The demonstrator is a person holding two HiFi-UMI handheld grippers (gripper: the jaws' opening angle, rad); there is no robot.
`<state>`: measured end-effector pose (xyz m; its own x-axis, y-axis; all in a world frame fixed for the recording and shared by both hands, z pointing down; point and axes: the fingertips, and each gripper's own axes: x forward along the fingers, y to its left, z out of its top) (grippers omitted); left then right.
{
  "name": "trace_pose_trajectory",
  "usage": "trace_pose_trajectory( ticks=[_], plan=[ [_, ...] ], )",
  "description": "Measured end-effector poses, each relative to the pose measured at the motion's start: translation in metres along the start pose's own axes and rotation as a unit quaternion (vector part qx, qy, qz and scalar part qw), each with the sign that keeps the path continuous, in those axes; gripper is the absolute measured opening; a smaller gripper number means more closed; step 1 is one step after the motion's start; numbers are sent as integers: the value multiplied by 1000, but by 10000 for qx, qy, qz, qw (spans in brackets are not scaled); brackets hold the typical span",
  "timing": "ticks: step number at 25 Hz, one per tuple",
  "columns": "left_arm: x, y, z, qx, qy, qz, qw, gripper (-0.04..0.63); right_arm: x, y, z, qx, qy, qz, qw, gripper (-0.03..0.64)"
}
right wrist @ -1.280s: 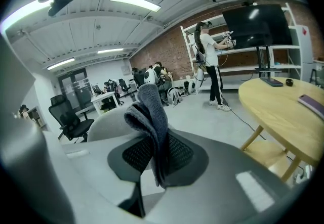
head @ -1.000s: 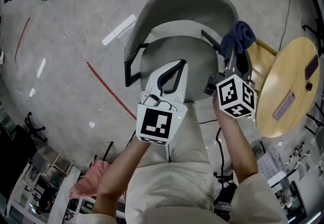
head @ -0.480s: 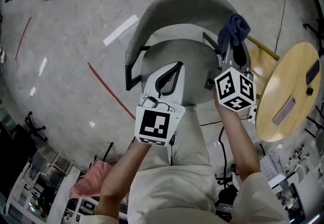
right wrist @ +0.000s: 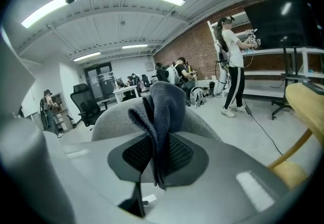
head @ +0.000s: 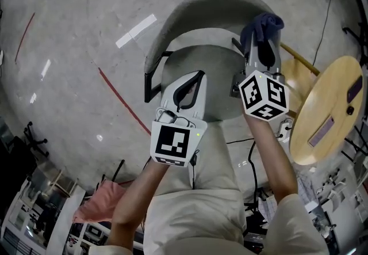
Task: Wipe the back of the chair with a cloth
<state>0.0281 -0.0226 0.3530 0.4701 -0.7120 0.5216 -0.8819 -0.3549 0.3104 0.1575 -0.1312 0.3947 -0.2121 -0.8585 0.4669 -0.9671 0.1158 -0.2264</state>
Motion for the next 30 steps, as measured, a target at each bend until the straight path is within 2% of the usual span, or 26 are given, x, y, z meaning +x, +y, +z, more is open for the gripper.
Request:
trace_pose_trajectory(
  ticks=[9, 17, 30],
  plan=[
    [-8, 18, -5, -60, 61, 81, 9999, 1, 14, 35, 0, -443, -39, 437, 9981, 72],
    [-14, 18, -6, -90, 36, 127, 9999, 1, 20, 70, -3, -673, -13, 1051, 9922, 72],
    [-31, 40, -11, -170, -34, 348, 9992, 1, 27, 145, -26, -997, 143, 2278, 9685, 72]
  ],
)
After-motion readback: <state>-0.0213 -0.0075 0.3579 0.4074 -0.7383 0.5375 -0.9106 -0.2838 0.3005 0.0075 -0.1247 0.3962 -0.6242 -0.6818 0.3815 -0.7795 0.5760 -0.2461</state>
